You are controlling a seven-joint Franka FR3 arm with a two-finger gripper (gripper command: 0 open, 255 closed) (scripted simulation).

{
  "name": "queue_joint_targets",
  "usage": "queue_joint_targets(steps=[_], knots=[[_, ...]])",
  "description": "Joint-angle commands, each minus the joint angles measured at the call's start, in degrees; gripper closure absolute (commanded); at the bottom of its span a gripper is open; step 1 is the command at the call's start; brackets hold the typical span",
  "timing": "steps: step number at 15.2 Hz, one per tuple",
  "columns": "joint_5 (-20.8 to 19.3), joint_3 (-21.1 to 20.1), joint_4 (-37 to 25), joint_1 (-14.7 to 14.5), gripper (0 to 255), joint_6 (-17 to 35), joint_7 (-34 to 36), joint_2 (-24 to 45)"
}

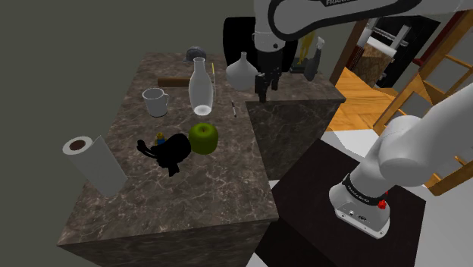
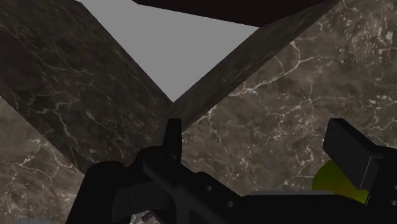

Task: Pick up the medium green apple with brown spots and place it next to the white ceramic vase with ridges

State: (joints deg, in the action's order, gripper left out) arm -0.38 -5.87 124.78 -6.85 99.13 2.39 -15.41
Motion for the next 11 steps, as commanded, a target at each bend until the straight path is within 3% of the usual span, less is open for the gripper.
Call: queue_joint_targets(steps=[1, 11], knots=[[0.48, -1.00, -2.77, -0.97, 0, 1.08, -0.31, 3.70], [0.67, -5.51, -18.71, -5.41, 0, 3.68, -2.01, 21.61]])
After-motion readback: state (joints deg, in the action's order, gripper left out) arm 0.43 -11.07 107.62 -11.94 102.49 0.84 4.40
